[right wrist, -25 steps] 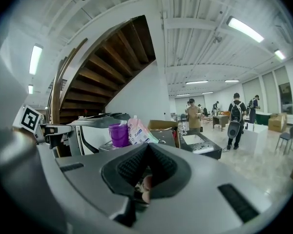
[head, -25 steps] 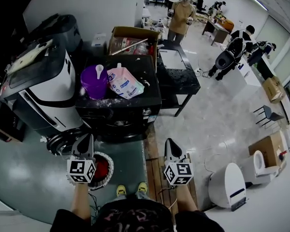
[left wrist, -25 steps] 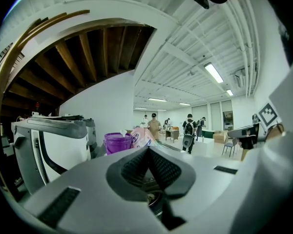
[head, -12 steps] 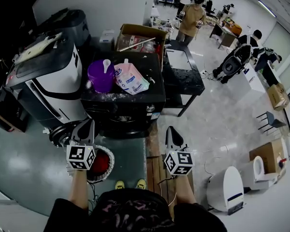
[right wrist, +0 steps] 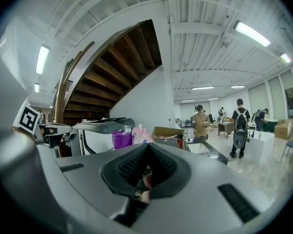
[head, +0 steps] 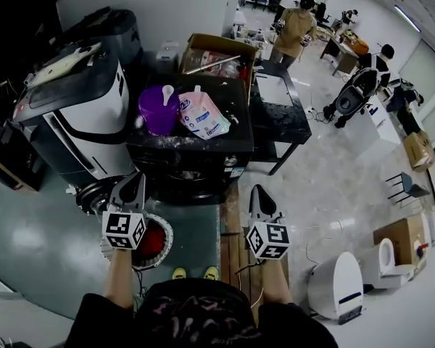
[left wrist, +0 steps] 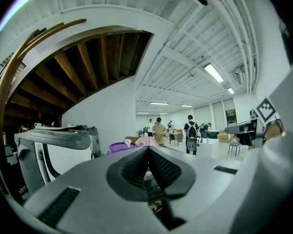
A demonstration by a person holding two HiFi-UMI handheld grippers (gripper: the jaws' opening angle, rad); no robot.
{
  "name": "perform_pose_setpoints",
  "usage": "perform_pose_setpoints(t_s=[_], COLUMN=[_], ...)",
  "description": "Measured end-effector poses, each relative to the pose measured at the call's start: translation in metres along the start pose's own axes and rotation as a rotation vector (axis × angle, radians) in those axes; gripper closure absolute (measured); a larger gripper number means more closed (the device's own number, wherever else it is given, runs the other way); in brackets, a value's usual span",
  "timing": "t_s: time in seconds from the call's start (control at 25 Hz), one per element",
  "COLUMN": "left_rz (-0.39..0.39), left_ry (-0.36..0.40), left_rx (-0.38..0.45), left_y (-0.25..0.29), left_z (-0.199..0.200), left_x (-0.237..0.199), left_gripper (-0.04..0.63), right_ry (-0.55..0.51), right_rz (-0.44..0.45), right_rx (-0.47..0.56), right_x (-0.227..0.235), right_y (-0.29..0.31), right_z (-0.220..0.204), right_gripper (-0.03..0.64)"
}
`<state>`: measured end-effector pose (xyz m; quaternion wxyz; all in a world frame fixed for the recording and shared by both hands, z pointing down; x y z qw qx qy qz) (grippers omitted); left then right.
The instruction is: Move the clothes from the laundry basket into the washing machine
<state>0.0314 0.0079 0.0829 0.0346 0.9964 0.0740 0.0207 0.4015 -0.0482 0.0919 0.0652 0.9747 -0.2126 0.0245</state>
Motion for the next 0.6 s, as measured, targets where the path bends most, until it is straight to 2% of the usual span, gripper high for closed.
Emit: perform_pose_setpoints(t_s=[0.6], left_rz=[-0.012], left_ry=[-0.001], left_rx=[0.009], left_y=[-0.0028], left_z=[-0.0040], left_x=[0.0005], left_gripper=[0.584], right_ry=[-0.020], right_rz=[-0.011], right_rx=[0.010], right_x=[-0.0022], right_y=[-0.0039], right_z=[0.0028], right_gripper=[0.614])
Point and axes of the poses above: the fingertips, and each gripper's own axes: y forward along the fingers, x to its right, z out of its top, the point moved 8 cm from there along -y, backward along the fingers
